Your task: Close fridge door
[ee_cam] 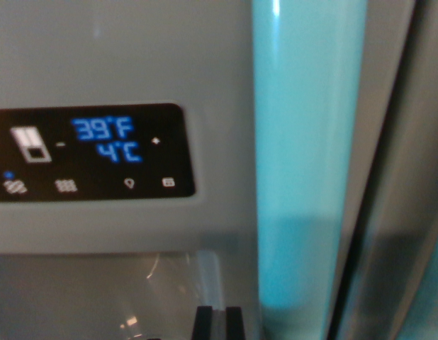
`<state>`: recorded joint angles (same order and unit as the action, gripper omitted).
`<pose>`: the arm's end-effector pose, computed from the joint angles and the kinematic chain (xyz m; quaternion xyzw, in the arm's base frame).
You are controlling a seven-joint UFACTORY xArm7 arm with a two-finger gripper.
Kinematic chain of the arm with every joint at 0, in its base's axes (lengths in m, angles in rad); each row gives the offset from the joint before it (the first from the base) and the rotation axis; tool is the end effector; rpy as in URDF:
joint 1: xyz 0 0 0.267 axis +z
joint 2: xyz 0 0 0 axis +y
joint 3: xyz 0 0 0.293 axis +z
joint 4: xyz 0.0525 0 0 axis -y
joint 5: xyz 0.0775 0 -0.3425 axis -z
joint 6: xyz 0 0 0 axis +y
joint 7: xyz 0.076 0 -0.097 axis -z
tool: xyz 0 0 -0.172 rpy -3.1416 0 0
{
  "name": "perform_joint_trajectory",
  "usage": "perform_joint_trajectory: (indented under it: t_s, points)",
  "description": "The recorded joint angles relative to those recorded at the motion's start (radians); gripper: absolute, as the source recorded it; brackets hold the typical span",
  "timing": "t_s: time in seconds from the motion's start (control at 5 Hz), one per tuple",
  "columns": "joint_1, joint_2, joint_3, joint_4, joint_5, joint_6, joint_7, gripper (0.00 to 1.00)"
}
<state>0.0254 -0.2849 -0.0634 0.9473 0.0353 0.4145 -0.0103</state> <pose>0.5648 -0.0209 0.3935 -0.9171 0.0271 -0.3975 0.0120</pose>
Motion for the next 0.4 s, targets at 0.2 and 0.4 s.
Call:
perform_joint_trajectory:
  t_s: [0.2,0.4]
  points:
    - [0.0000,0.000,0.000,0.000,0.0000,0.000,0.000,1.00]
    - [0.0000,0.006,-0.001,0.003,0.0000,0.000,0.000,1.00]
